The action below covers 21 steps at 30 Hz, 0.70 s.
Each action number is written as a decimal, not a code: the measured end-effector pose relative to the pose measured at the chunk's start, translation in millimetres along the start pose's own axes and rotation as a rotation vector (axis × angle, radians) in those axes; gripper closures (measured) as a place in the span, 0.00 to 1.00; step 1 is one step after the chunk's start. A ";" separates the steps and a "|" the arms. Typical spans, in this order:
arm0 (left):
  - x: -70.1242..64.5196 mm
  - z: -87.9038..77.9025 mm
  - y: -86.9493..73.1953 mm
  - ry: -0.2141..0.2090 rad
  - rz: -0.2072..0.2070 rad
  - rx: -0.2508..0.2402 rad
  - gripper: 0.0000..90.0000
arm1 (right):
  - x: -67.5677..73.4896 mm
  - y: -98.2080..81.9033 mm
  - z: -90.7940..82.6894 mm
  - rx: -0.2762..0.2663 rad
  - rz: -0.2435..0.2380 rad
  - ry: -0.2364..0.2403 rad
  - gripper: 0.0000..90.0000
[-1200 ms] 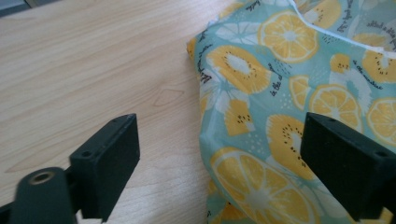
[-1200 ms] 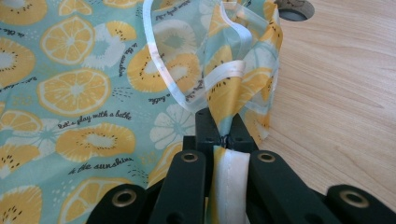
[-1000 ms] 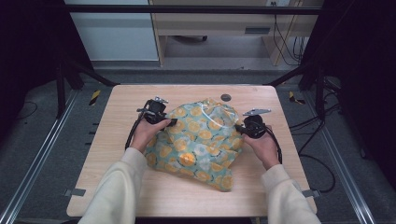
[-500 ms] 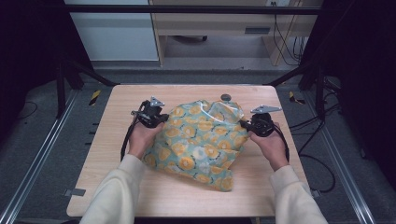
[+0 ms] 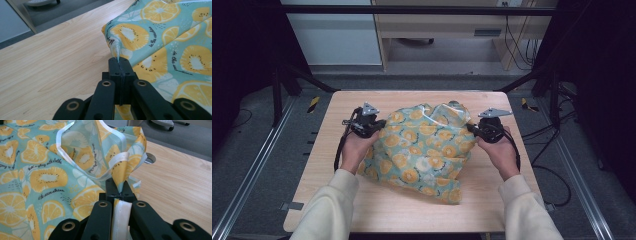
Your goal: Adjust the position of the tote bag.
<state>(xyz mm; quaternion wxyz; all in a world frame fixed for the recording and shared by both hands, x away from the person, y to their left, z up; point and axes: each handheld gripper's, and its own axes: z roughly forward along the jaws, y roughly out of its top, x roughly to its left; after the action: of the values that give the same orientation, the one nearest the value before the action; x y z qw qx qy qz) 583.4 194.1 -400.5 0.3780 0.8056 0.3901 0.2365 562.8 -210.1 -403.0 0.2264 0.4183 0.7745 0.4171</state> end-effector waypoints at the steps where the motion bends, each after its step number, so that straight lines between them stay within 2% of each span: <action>1: -0.8 -3.6 -0.4 0.002 0.006 -0.010 1.00 | 1.1 0.6 -1.6 -0.006 0.001 0.002 0.99; 8: -3.7 -18.3 1.3 0.012 0.025 -0.045 1.00 | 4.5 2.5 -9.4 -0.029 -0.001 0.006 0.99; 9: -5.9 -23.6 0.5 0.017 0.023 -0.066 1.00 | 6.2 3.5 -12.9 -0.039 -0.011 0.006 0.99; 11: -7.2 -26.4 -0.2 0.020 0.024 -0.076 1.00 | 7.3 3.8 -15.3 -0.048 -0.021 0.005 0.99; 15: -9.7 -39.1 -5.5 0.022 0.026 -0.120 1.00 | 14.1 1.7 -26.6 -0.082 -0.021 0.017 0.99; 21: -10.3 -51.6 -14.6 0.019 0.031 -0.143 1.00 | 22.7 0.0 -36.5 -0.124 -0.047 0.028 0.99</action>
<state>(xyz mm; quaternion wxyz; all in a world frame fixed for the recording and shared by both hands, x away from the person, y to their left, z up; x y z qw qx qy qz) 536.0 213.7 -381.9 0.4271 0.7801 0.3635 0.2773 524.8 -207.8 -383.0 0.2507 0.3792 0.7600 0.4645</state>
